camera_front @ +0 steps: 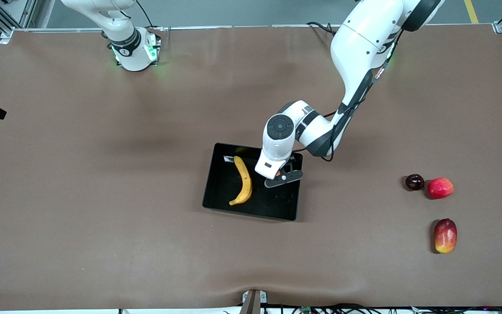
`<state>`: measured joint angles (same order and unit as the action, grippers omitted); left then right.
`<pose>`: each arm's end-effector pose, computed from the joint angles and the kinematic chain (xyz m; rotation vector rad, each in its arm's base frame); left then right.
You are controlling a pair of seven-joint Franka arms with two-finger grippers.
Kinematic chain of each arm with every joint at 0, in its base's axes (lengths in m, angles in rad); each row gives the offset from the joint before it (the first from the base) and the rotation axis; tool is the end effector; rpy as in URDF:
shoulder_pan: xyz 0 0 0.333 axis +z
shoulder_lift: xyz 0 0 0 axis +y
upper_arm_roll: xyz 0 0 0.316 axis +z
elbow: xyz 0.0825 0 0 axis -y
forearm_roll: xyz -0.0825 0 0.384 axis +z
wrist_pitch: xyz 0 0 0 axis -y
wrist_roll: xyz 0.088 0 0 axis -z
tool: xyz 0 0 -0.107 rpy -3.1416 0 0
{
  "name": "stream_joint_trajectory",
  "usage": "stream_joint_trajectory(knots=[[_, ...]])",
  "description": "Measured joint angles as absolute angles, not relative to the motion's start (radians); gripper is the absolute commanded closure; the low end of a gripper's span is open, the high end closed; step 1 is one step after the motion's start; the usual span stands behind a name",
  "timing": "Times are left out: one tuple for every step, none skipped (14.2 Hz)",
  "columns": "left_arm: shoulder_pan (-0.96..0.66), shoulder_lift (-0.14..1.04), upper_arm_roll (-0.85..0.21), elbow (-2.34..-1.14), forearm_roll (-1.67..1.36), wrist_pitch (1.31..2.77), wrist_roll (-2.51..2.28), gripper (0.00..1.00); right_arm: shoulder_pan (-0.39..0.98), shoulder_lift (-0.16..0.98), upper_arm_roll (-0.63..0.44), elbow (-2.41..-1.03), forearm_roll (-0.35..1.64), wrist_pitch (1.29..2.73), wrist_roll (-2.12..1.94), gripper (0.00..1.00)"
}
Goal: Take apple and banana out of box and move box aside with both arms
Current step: 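Lower the left gripper into the tray and grasp the apple, then carry the apple with the left gripper beside the mango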
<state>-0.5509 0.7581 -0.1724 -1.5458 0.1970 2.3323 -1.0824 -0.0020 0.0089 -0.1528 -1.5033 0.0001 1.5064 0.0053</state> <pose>0.5465 -0.4532 0.2116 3.0949 0.4279 0.0758 0.5446 -0.0845 0.6456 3.1307 -0.2511 -0.0091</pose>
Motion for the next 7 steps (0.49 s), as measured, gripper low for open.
stream_joint_trajectory(knots=[[-0.551, 0.757, -0.174, -1.54, 0.197, 2.333, -1.082, 1.0, -0.002, 0.01, -0.153, -1.503, 0.0, 1.508, 0.005, 0.0], [-0.551, 0.75, -0.174, -1.531, 0.197, 2.334, -1.082, 1.0, -0.002, 0.01, -0.152, -1.503, 0.0, 1.508, 0.005, 0.0], [-0.548, 0.735, -0.173, -1.521, 0.197, 2.332, -1.082, 1.0, -0.001, 0.01, -0.152, -1.503, 0.0, 1.508, 0.005, 0.0], [-0.543, 0.711, -0.171, -1.514, 0.197, 2.326, -1.081, 1.0, -0.001, 0.01, -0.151, -1.503, 0.0, 1.508, 0.005, 0.0], [-0.533, 0.679, -0.168, -1.509, 0.197, 2.315, -1.079, 1.0, 0.0, 0.01, -0.15, -1.503, 0.0, 1.508, 0.005, 0.0], [-0.515, 0.642, -0.167, -1.505, 0.197, 2.303, -1.076, 1.0, 0.002, 0.01, -0.149, -1.503, 0.0, 1.508, 0.005, 0.0], [-0.493, 0.605, -0.167, -1.505, 0.197, 2.288, -1.068, 1.0, 0.007, 0.01, -0.149, -1.503, 0.0, 1.508, 0.005, 0.0]])
